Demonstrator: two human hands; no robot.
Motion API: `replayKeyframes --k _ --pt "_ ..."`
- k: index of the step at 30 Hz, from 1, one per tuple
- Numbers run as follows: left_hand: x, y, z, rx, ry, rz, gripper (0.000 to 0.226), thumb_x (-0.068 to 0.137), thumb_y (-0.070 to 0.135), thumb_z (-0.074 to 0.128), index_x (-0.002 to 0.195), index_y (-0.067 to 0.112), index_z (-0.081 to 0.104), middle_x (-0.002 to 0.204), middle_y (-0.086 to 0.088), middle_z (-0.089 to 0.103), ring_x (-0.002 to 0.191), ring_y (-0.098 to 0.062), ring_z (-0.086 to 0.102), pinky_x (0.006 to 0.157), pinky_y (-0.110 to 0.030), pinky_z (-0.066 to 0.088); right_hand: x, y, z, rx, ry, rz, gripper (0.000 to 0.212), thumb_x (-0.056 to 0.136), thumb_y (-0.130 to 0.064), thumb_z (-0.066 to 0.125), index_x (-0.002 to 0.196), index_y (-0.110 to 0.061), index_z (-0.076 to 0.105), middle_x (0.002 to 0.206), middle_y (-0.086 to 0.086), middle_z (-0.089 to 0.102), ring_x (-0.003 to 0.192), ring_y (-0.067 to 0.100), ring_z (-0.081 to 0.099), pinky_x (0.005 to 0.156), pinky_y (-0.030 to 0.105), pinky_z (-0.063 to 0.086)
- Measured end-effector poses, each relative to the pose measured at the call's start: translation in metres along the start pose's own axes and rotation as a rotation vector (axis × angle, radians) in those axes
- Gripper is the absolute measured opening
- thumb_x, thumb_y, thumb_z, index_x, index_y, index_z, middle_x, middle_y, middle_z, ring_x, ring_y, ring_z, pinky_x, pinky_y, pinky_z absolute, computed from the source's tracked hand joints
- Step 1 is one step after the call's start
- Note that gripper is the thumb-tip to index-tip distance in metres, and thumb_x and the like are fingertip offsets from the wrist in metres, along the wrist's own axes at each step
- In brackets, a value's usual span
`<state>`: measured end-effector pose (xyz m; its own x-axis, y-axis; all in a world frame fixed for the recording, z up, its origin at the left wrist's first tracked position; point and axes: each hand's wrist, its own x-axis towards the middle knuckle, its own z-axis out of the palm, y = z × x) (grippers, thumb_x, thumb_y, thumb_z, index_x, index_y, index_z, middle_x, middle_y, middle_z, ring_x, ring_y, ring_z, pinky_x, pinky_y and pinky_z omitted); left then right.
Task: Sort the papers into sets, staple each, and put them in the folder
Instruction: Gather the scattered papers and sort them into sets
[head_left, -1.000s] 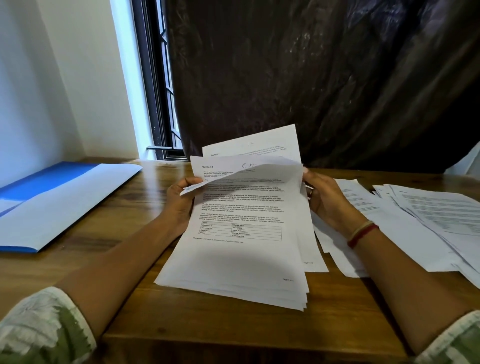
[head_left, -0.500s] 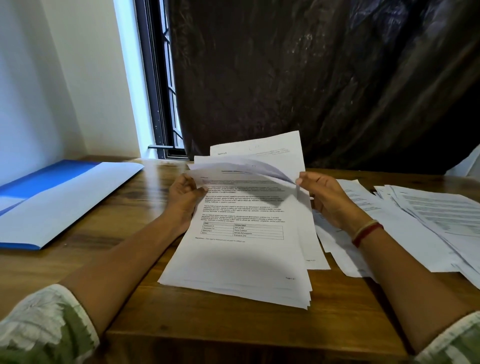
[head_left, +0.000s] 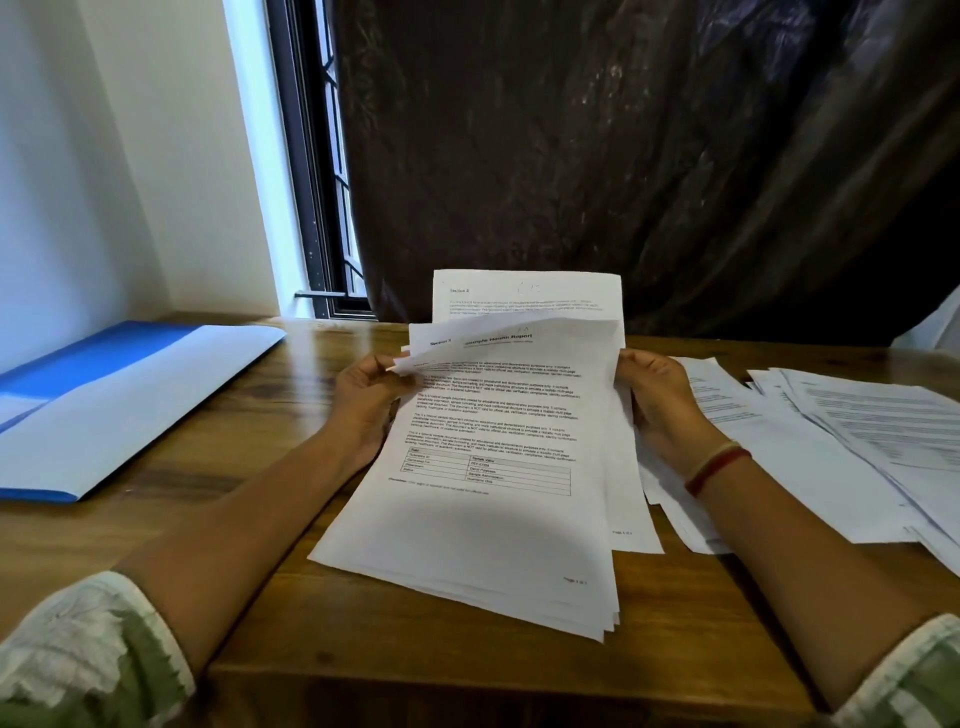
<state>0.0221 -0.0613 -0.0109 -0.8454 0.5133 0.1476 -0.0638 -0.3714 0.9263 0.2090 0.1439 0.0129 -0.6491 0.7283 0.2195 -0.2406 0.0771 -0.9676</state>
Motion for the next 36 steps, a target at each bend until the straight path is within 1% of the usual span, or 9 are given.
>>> replayKeyframes --k 3,9,12,17,19,25,30,33,36 --pt "-0.002 0.002 0.004 0.002 0.004 0.059 0.051 0.083 -0.016 0.058 0.048 0.021 0.066 0.106 -0.016 0.068 0.091 -0.036 0.065 0.056 -0.027 0.058 -0.001 -0.001 0.004 0.064 0.065 0.05 0.013 0.087 -0.016 0.068 0.092 -0.005 0.07 0.082 0.009 0.074 0.071 0.025 0.071 0.062 0.033 0.059" --pt "0.001 -0.001 0.0 0.07 -0.054 0.07 0.057 0.092 -0.01 0.049 0.047 0.02 0.068 0.076 0.001 0.072 0.082 -0.02 0.064 0.055 -0.021 0.056 -0.002 -0.004 0.005 0.106 0.018 0.076 0.01 0.088 -0.019 0.068 0.082 -0.011 0.067 0.068 0.005 0.072 0.059 0.022 0.068 0.054 0.026 0.054" --pt "0.002 -0.004 0.0 0.11 -0.111 0.075 0.056 0.091 -0.01 0.049 0.048 0.021 0.066 0.07 0.004 0.071 0.074 -0.013 0.064 0.054 -0.021 0.053 -0.006 -0.001 0.005 0.077 -0.037 0.036 0.022 0.089 -0.022 0.066 0.097 -0.002 0.068 0.086 0.013 0.074 0.07 0.026 0.07 0.062 0.03 0.057" --pt "0.005 -0.005 -0.003 0.227 -0.148 0.134 0.03 0.086 -0.01 0.06 0.089 0.019 0.063 0.071 0.004 0.068 0.073 -0.013 0.064 0.059 -0.024 0.051 -0.004 -0.002 0.009 0.003 -0.02 0.038 0.015 0.094 -0.015 0.057 0.096 -0.004 0.067 0.086 0.014 0.071 0.074 0.031 0.066 0.062 0.031 0.055" --pt "0.006 -0.006 -0.004 0.19 -0.167 0.15 0.038 0.078 -0.013 0.064 0.099 0.019 0.063 0.069 0.001 0.062 0.076 -0.017 0.06 0.065 -0.021 0.054 -0.004 -0.004 0.013 -0.026 -0.02 0.039 0.016 0.095 -0.012 0.055 0.083 -0.012 0.067 0.071 0.003 0.07 0.066 0.025 0.066 0.055 0.027 0.054" --pt "0.005 -0.006 -0.003 0.104 -0.158 0.158 0.065 0.072 -0.025 0.061 0.123 0.015 0.054 0.067 0.006 0.056 0.073 -0.008 0.06 0.067 -0.022 0.056 -0.008 0.002 0.013 -0.109 -0.224 0.056 0.017 0.09 -0.016 0.064 0.106 -0.014 0.07 0.092 0.006 0.075 0.078 0.028 0.071 0.063 0.034 0.057" --pt "-0.002 -0.004 0.002 0.135 -0.157 0.164 0.045 0.078 -0.023 0.06 0.1 0.016 0.054 0.104 -0.019 0.062 0.097 -0.025 0.068 0.074 -0.035 0.06 -0.006 0.001 0.008 -0.184 -0.368 0.135 0.032 0.075 -0.018 0.076 0.106 -0.015 0.067 0.095 -0.002 0.075 0.084 0.018 0.072 0.065 0.025 0.057" --pt "-0.002 -0.005 0.001 0.108 -0.137 0.151 0.038 0.078 -0.021 0.06 0.093 0.013 0.057 0.097 -0.005 0.07 0.093 -0.024 0.069 0.074 -0.035 0.059 -0.007 0.002 0.008 -0.201 -0.394 0.109 0.058 0.064 -0.026 0.08 0.118 -0.012 0.065 0.112 0.003 0.071 0.1 0.022 0.068 0.085 0.035 0.056" --pt "0.003 -0.006 -0.002 0.096 -0.111 0.159 0.038 0.075 -0.022 0.063 0.073 0.017 0.065 0.095 -0.008 0.069 0.097 -0.029 0.065 0.076 -0.038 0.058 -0.005 0.004 0.011 -0.247 -0.347 0.064 0.031 0.077 -0.025 0.074 0.107 -0.02 0.068 0.097 -0.002 0.074 0.087 0.023 0.07 0.073 0.034 0.057"
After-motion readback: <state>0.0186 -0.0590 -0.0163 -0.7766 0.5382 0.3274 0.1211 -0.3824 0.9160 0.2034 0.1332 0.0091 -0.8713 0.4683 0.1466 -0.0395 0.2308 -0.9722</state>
